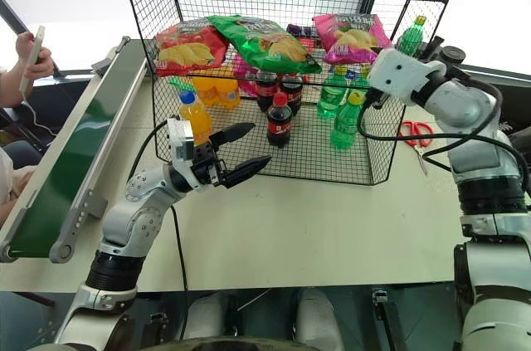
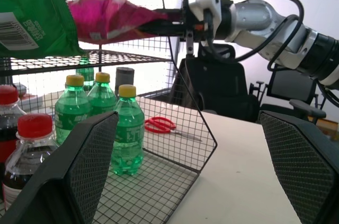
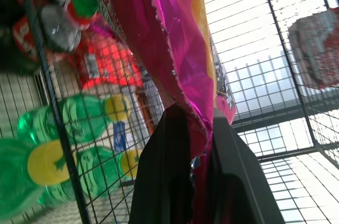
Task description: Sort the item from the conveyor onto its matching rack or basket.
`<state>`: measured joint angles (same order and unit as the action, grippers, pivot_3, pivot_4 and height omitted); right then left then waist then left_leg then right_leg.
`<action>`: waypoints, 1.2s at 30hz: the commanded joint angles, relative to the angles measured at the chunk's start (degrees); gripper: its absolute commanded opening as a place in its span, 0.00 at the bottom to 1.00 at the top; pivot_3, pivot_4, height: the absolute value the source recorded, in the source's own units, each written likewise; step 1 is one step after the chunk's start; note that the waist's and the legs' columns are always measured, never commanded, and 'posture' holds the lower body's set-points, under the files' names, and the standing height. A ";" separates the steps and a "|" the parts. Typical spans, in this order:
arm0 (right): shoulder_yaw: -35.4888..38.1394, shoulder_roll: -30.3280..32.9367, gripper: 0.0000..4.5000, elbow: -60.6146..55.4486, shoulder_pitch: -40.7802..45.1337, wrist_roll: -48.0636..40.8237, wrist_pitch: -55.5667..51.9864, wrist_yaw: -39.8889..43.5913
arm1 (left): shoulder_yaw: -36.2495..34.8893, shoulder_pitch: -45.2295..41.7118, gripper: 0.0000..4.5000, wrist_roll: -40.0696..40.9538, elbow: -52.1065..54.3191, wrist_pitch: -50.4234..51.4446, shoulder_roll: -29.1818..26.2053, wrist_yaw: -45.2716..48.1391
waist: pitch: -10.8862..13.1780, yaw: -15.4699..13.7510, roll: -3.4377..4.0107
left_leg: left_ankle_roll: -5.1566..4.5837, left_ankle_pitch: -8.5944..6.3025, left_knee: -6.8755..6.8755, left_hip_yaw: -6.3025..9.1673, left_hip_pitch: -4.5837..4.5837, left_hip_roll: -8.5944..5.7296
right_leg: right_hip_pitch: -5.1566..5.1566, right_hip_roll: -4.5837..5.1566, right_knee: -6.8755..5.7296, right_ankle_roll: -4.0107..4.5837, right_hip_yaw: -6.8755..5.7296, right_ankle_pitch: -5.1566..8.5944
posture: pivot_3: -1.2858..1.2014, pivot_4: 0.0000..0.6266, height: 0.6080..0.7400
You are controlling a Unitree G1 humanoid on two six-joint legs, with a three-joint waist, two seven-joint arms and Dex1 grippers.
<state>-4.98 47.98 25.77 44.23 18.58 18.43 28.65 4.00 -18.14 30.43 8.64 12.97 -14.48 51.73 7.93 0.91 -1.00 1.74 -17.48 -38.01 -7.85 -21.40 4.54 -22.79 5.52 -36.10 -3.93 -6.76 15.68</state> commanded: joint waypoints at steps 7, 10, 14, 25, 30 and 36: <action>1.56 -0.76 0.24 6.67 5.21 -2.98 2.31 -0.18 | 0.21 1.20 1.00 -0.01 3.26 -0.79 -0.18 -0.86 | 0.00 -0.08 0.00 | 0.02 0.01 -0.02 -0.01 0.00 0.01 | 0.02 0.00 0.00 0.00 0.00 0.00 | 0.52 0.24 0.90; 2.37 0.07 0.56 5.34 4.50 -6.17 0.85 3.84 | 0.41 1.39 1.00 -0.07 3.33 -0.82 -0.12 -1.01 | 0.00 -0.12 0.00 | 0.01 0.01 -0.02 0.01 0.00 0.01 | 0.02 0.01 0.00 0.00 0.01 0.00 | 0.52 0.24 0.90; 4.45 1.07 0.97 2.32 3.72 -11.92 -2.81 10.20 | 0.74 1.41 1.00 -0.31 3.01 -1.07 0.07 -1.02 | 0.00 -0.13 0.00 | 0.01 0.01 -0.02 0.03 0.00 0.01 | 0.03 0.01 0.00 0.00 0.00 0.00 | 0.52 0.24 0.90; 8.81 0.38 0.99 -13.84 -6.20 -28.83 -15.60 24.62 | 1.04 1.46 1.00 -1.24 2.43 -2.12 -0.50 -0.39 | 0.00 -0.22 0.00 | -0.01 0.00 -0.01 0.10 0.01 0.02 | 0.04 0.01 0.00 0.00 -0.02 -0.01 | 0.52 0.24 0.90; 15.66 -0.33 0.99 -27.92 -12.84 -42.67 -28.26 25.54 | -0.91 2.70 1.00 -0.79 3.17 -1.66 -2.76 -0.78 | 0.00 -0.28 0.01 | -0.07 -0.04 -0.02 0.11 0.00 0.02 | 0.04 0.03 0.00 0.01 -0.03 -0.01 | 0.52 0.24 0.90; 30.40 -0.74 0.99 -45.35 -30.92 -59.07 -43.70 22.52 | -9.93 6.78 1.00 2.88 5.37 2.81 -12.70 -0.47 | -0.04 -0.43 -0.05 | -0.40 -0.23 0.03 0.24 0.00 0.16 | 0.08 0.03 0.06 0.02 -0.13 0.00 | 0.52 0.24 0.90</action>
<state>21.46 47.80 -13.94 15.62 -35.47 -22.17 52.12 -3.18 -11.61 31.20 11.02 15.01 -26.08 51.04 7.89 0.48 -1.05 1.26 -17.75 -37.98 -7.61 -21.41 4.71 -22.72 5.57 -36.04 -3.91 -6.89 15.67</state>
